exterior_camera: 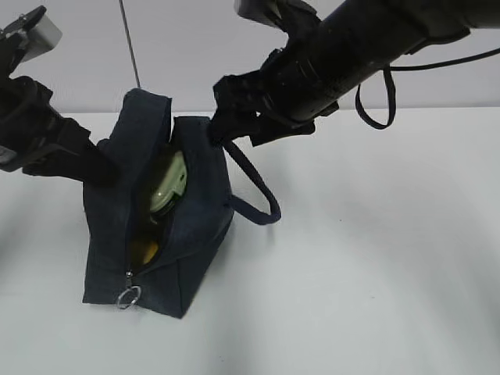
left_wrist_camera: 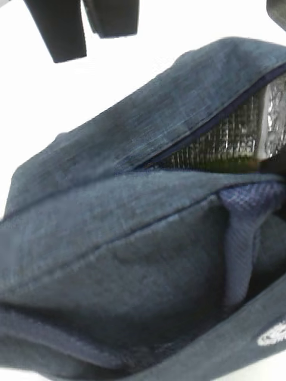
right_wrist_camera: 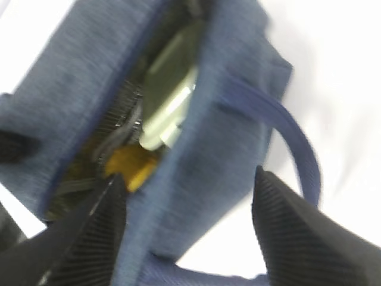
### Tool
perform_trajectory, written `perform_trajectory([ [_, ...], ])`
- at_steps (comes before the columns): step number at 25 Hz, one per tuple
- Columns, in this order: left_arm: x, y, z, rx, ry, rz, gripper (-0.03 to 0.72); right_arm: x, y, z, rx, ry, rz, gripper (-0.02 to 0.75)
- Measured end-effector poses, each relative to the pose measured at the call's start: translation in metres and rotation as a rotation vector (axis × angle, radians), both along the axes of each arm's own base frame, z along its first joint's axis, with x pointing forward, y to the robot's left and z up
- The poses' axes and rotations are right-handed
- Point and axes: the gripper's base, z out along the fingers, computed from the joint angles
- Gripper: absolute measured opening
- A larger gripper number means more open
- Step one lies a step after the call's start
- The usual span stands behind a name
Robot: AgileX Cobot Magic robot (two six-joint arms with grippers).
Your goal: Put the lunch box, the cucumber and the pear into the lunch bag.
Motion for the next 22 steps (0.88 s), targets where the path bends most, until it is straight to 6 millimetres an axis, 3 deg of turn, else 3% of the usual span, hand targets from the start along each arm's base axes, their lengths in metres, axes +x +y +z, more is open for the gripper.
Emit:
perform_trajectory([
  [7, 0.0, 0.0, 0.0, -0.001, 0.001, 0.0, 0.002, 0.002, -0.002, -0.007, -0.04, 0.014, -0.012, 0.504],
  [17, 0.0, 0.0, 0.0, 0.0, -0.002, -0.003, 0.002, 0.012, 0.017, -0.044, 0.049, 0.14, 0.014, 0.491],
  [19, 0.0, 0.0, 0.0, 0.0, -0.002, -0.003, 0.002, 0.014, 0.018, -0.05, 0.042, 0.151, 0.017, 0.397],
  [22, 0.0, 0.0, 0.0, 0.0, -0.002, -0.004, 0.002, 0.014, 0.018, -0.053, 0.035, 0.154, 0.02, 0.086],
])
